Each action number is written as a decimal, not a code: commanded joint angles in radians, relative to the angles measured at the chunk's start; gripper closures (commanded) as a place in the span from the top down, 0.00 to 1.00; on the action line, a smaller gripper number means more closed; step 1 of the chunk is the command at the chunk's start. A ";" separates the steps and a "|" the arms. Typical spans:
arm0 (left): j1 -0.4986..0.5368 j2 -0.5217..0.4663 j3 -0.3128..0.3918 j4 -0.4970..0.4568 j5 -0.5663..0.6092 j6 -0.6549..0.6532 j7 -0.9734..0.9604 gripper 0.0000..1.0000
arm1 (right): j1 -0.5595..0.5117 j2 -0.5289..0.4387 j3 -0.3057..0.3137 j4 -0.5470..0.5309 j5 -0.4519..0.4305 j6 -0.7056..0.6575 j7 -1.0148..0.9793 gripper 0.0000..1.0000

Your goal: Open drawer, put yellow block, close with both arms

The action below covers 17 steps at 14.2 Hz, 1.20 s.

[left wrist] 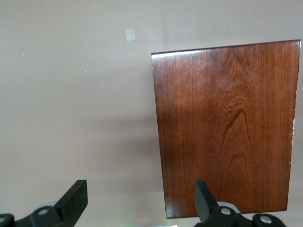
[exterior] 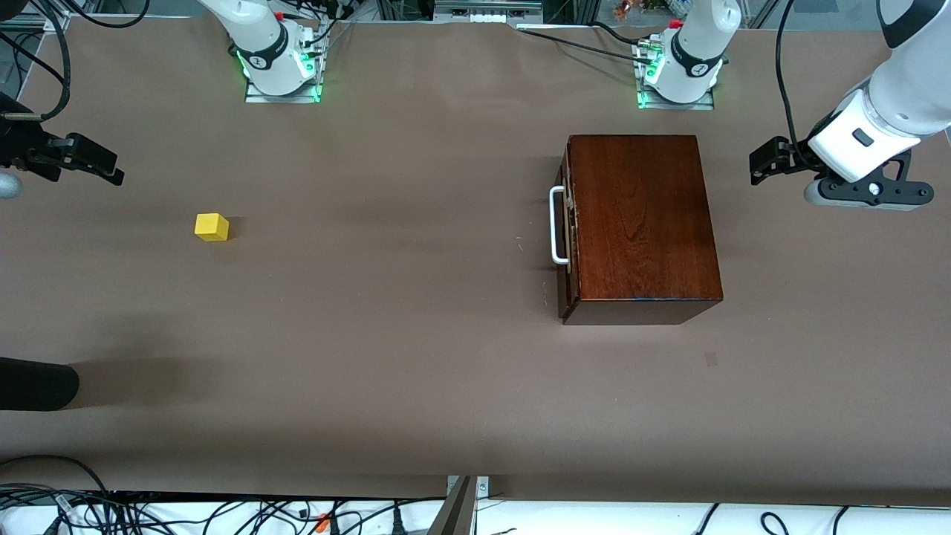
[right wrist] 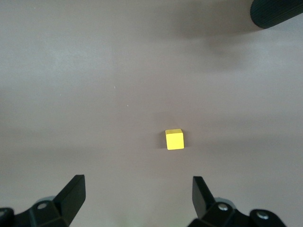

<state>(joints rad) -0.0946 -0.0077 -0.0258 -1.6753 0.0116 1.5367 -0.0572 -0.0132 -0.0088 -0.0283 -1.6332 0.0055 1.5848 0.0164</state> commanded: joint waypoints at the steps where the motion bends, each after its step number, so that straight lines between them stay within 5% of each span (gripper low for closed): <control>1: -0.013 0.011 -0.011 0.039 -0.005 -0.032 0.016 1.00 | -0.014 0.004 0.011 0.021 0.004 -0.008 0.002 1.00; 9: -0.059 0.164 -0.223 0.158 0.004 -0.020 -0.019 1.00 | -0.016 0.004 0.011 0.021 0.004 -0.008 0.002 1.00; 13: -0.220 0.362 -0.226 0.310 0.011 -0.007 -0.258 1.00 | -0.016 0.004 0.011 0.021 0.002 -0.008 0.002 1.00; 17: -0.368 0.468 -0.224 0.316 0.120 0.149 -0.422 1.00 | -0.016 0.006 0.011 0.021 0.001 -0.006 0.004 1.00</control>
<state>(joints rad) -0.3968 0.3920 -0.2573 -1.4155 0.0653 1.6587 -0.4062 -0.0135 -0.0088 -0.0284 -1.6327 0.0055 1.5851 0.0164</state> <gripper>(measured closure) 0.000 0.000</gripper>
